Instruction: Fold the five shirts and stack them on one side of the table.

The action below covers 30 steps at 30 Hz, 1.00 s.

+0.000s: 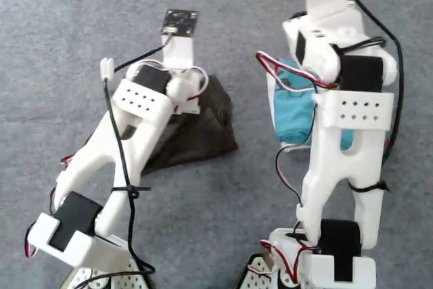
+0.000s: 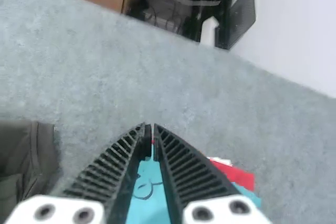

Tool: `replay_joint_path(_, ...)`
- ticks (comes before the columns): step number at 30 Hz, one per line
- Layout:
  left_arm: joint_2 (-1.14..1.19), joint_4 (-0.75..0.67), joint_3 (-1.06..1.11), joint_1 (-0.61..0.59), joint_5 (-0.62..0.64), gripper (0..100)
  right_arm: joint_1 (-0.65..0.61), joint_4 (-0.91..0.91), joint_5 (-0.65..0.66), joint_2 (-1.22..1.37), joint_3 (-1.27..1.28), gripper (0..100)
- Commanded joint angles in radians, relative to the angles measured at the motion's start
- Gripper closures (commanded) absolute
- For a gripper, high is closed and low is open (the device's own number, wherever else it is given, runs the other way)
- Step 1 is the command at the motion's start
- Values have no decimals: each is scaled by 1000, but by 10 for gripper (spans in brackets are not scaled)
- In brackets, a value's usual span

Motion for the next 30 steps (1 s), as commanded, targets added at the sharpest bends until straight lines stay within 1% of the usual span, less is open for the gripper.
replay_joint_path(1, 8, -18, -64, 65, 11, 971, 26, 17, 2, -35, -74, 981)
replay_joint_path(6, 40, -31, -76, 130, 11, 971, 41, 48, 2, -33, -111, 981)
replay_joint_path(15, 98, -40, -157, 137, 11, 970, 41, 49, 3, -33, -111, 981)
replay_joint_path(16, 103, -40, -160, 133, 11, 959, 41, 49, 3, -33, -111, 981)
replay_joint_path(18, 101, -38, -156, 117, 20, 893, 40, 49, 3, -33, -111, 981)
replay_joint_path(20, 100, -25, -162, 76, 71, 804, 37, 49, 3, -33, -107, 981)
replay_joint_path(21, 97, -12, -174, 42, 104, 772, 35, 49, 3, -33, -105, 981)
replay_joint_path(22, 91, 6, -191, 4, 137, 763, 34, 49, 3, -33, -104, 981)
replay_joint_path(24, 68, 58, -229, -85, 161, 762, 32, 49, 3, -31, -102, 981)
replay_joint_path(27, 9, 133, -268, -245, 157, 770, 3, 51, 3, -28, -94, 981)
replay_joint_path(30, -74, 186, -257, -421, 106, 850, -69, 51, 3, 10, -68, 981)
